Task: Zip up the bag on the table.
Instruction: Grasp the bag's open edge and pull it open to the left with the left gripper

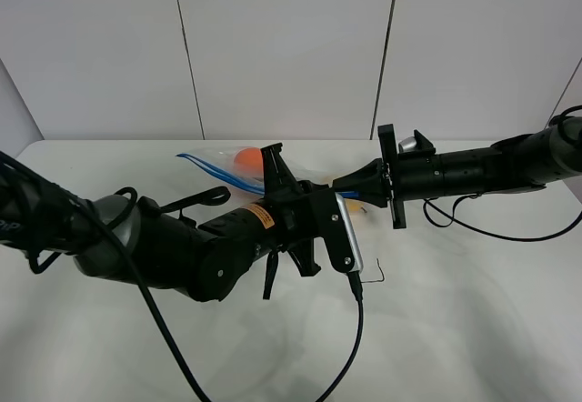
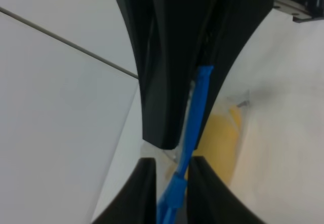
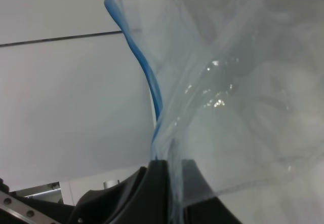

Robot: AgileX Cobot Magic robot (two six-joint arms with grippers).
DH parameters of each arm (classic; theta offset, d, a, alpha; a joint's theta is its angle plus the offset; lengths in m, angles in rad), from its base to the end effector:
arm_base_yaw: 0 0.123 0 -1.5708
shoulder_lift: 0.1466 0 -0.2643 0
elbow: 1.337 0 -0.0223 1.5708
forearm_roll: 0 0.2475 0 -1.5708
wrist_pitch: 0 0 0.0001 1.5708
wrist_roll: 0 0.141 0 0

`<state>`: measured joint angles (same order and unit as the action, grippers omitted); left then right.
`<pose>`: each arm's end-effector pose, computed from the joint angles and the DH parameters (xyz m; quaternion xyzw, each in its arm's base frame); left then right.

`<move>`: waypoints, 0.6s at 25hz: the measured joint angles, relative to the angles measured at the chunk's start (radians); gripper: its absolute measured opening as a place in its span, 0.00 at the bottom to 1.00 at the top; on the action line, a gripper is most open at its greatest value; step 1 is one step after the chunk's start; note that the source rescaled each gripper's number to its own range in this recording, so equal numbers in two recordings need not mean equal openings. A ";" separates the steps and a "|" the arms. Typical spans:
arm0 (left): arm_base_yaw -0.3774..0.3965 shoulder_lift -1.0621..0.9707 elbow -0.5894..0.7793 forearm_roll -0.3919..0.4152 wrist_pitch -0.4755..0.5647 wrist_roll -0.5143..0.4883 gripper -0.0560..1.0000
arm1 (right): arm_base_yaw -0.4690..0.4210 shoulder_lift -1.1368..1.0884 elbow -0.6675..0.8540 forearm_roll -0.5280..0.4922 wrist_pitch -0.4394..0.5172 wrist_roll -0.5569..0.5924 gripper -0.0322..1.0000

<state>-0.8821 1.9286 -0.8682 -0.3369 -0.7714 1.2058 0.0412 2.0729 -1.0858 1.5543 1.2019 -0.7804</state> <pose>0.2913 -0.3028 0.1309 0.5762 0.5284 0.1148 0.6128 0.3551 0.1463 0.1125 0.1063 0.7967 0.5942 0.0296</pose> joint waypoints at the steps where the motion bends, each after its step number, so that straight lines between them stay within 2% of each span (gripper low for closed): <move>1: 0.000 0.000 0.000 0.000 0.000 -0.002 0.21 | 0.000 0.000 0.000 0.000 0.000 0.000 0.03; 6: 0.000 0.000 0.000 0.000 0.000 -0.002 0.19 | 0.000 0.000 0.000 0.000 0.000 0.000 0.03; 10: 0.000 0.000 0.000 0.001 0.000 -0.002 0.05 | 0.000 0.000 0.000 0.003 0.000 0.000 0.03; 15: 0.000 0.000 0.000 0.001 0.000 -0.002 0.05 | 0.000 0.000 0.000 0.004 0.000 0.000 0.03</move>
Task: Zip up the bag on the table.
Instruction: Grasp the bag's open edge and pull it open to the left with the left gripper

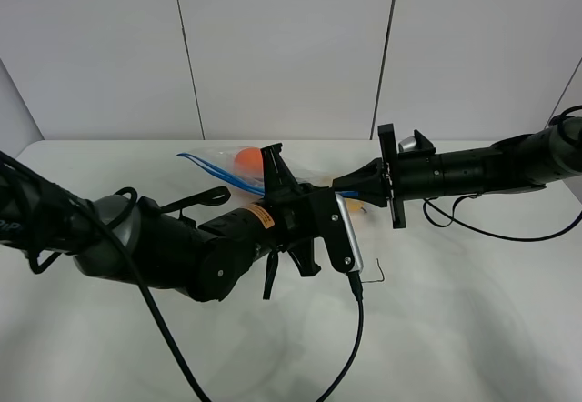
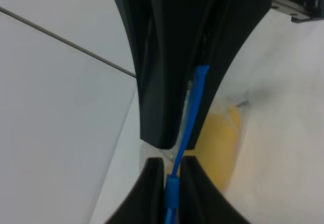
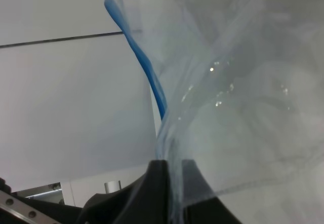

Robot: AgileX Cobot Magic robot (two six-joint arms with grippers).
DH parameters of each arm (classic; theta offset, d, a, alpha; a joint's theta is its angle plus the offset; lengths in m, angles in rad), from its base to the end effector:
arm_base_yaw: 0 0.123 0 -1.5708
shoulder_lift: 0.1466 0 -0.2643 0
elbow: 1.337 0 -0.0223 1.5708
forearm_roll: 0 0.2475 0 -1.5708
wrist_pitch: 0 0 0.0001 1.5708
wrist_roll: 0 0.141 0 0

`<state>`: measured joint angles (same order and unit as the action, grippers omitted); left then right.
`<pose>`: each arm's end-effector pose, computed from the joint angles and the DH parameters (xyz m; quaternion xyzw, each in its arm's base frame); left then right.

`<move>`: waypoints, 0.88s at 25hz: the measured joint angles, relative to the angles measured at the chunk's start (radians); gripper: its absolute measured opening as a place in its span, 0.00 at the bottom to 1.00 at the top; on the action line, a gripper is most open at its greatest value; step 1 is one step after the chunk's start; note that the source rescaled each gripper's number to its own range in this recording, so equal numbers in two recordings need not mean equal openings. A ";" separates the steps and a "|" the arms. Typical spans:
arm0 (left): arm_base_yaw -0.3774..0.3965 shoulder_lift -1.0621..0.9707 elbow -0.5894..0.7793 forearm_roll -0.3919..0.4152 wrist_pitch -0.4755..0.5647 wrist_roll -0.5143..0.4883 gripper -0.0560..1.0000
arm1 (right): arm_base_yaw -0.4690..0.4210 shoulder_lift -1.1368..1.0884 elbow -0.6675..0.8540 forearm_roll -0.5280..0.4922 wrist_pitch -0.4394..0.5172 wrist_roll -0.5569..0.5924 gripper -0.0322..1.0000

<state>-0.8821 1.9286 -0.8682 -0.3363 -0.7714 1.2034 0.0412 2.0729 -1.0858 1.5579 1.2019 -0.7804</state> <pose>0.2913 -0.3029 0.1309 0.5758 0.5289 0.1140 0.6130 0.3555 0.1463 0.1128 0.1075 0.7959 0.5951 0.0303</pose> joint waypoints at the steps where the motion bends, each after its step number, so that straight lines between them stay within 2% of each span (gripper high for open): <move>1: 0.000 0.000 0.000 0.000 0.000 0.000 0.05 | 0.000 0.000 0.000 0.000 0.000 0.000 0.03; 8: 0.032 0.000 0.004 0.014 -0.006 0.020 0.05 | 0.000 0.000 0.000 0.008 0.000 0.000 0.03; 13: 0.107 0.000 0.061 0.028 -0.072 0.075 0.05 | 0.005 0.000 0.000 0.022 -0.009 0.000 0.03; 22: 0.243 0.000 0.162 0.046 -0.210 0.086 0.05 | 0.008 0.000 0.000 0.022 -0.005 0.001 0.03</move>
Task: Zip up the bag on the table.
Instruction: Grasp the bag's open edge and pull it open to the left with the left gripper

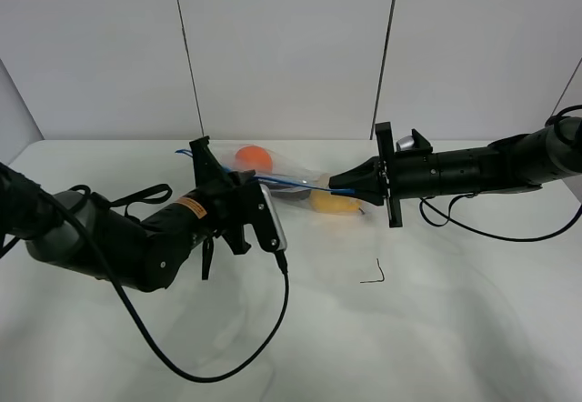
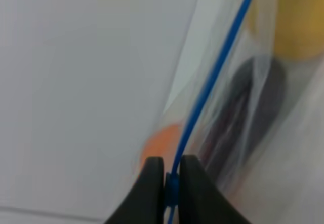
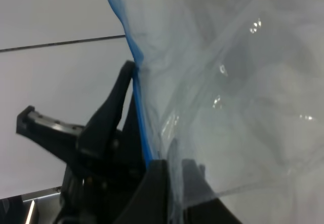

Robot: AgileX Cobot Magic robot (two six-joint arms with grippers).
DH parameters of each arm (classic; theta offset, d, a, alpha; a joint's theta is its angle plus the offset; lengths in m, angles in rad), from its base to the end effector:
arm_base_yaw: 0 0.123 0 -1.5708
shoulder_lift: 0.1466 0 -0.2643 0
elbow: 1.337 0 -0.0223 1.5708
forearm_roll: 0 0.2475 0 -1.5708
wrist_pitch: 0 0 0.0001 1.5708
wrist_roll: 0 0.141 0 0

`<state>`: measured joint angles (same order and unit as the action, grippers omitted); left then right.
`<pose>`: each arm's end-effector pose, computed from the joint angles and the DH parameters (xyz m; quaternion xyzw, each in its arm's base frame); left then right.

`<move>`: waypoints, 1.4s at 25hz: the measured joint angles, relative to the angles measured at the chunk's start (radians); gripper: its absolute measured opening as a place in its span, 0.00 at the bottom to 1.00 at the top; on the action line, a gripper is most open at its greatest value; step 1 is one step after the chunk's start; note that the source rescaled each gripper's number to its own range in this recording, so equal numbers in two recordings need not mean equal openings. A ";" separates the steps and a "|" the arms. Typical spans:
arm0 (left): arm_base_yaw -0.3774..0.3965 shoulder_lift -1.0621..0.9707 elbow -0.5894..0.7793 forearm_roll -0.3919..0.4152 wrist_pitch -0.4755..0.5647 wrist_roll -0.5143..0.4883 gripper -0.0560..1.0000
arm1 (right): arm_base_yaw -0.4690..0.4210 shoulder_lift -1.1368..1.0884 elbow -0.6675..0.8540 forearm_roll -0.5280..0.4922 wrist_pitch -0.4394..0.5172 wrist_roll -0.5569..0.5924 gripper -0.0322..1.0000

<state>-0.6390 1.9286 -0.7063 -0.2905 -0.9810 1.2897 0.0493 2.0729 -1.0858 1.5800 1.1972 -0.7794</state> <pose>0.3309 -0.2040 0.1156 0.5380 0.5428 0.2427 0.5975 0.3570 0.1491 0.1141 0.1130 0.7921 0.5989 0.0329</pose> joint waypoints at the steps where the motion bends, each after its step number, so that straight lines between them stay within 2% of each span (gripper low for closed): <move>1: 0.013 0.000 0.005 0.003 -0.009 0.000 0.05 | 0.000 0.000 0.000 0.000 0.001 0.001 0.03; 9: 0.131 0.000 0.009 0.038 -0.048 0.003 0.05 | 0.000 0.000 0.000 0.001 0.001 0.002 0.03; 19: 0.274 0.000 0.009 0.041 -0.049 0.003 0.05 | 0.000 0.000 0.000 0.004 0.003 0.002 0.03; 35: 0.294 0.000 0.010 0.015 -0.045 0.003 0.05 | 0.000 0.000 0.000 -0.003 0.003 0.002 0.03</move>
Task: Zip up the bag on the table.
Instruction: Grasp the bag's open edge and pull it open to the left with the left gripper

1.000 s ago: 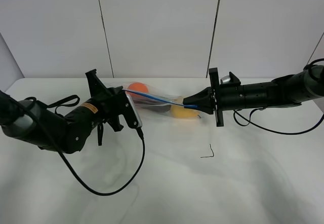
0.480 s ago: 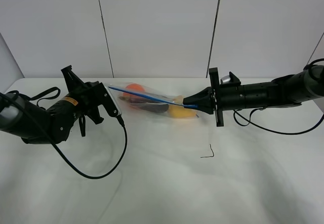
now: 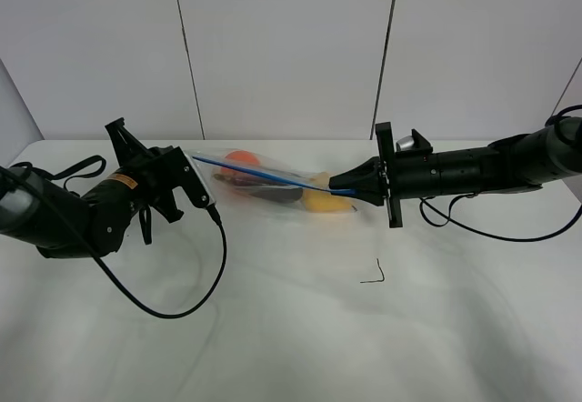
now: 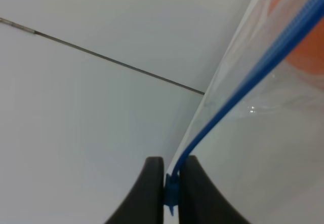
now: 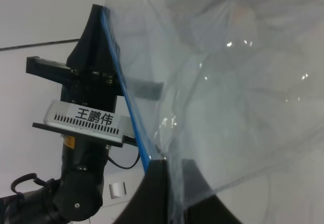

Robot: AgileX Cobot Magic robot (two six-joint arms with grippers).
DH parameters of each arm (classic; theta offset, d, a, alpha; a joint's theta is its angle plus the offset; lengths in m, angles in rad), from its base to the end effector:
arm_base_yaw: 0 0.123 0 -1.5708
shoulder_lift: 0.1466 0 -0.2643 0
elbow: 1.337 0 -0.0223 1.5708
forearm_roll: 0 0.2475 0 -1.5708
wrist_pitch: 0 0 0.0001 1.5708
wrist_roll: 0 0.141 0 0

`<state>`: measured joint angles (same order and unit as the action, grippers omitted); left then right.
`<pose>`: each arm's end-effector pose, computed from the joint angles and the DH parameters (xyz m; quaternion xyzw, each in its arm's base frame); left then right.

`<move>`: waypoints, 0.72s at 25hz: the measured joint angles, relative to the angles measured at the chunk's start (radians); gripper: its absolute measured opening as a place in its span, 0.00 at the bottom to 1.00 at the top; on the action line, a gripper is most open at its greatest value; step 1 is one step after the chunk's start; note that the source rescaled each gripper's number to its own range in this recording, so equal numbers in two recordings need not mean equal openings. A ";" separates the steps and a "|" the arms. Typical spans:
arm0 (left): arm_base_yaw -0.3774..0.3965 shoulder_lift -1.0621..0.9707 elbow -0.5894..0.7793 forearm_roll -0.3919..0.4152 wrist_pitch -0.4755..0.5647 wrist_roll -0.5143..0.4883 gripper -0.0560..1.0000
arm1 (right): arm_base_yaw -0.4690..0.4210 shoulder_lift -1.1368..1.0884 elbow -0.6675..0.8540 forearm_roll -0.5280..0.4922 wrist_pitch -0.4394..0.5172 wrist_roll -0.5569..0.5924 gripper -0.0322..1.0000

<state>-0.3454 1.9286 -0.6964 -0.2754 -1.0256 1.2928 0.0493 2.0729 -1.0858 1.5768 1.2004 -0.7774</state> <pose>0.3744 -0.0999 0.1194 0.4517 0.6018 0.3360 0.5665 0.3564 0.1492 0.1142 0.1120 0.7921 0.5992 0.0309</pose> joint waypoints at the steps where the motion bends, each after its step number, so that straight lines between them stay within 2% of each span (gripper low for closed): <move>1: 0.000 0.000 0.000 0.000 0.000 0.000 0.05 | 0.000 0.000 0.000 0.000 0.000 0.000 0.03; 10: 0.000 0.000 0.000 -0.001 -0.005 -0.025 0.08 | 0.000 0.000 0.000 0.000 0.000 0.000 0.03; 12: 0.000 0.000 0.000 -0.011 -0.018 -0.067 0.16 | 0.000 0.000 0.000 0.000 0.000 0.000 0.03; 15: 0.008 0.000 0.000 -0.033 -0.029 -0.119 0.40 | 0.000 0.000 0.000 -0.008 0.001 0.000 0.03; 18: 0.014 0.000 0.000 -0.036 -0.029 -0.149 0.60 | 0.000 0.000 0.000 -0.009 0.001 0.000 0.03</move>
<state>-0.3313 1.9286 -0.6964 -0.3119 -1.0549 1.1435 0.0493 2.0729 -1.0858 1.5673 1.2012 -0.7774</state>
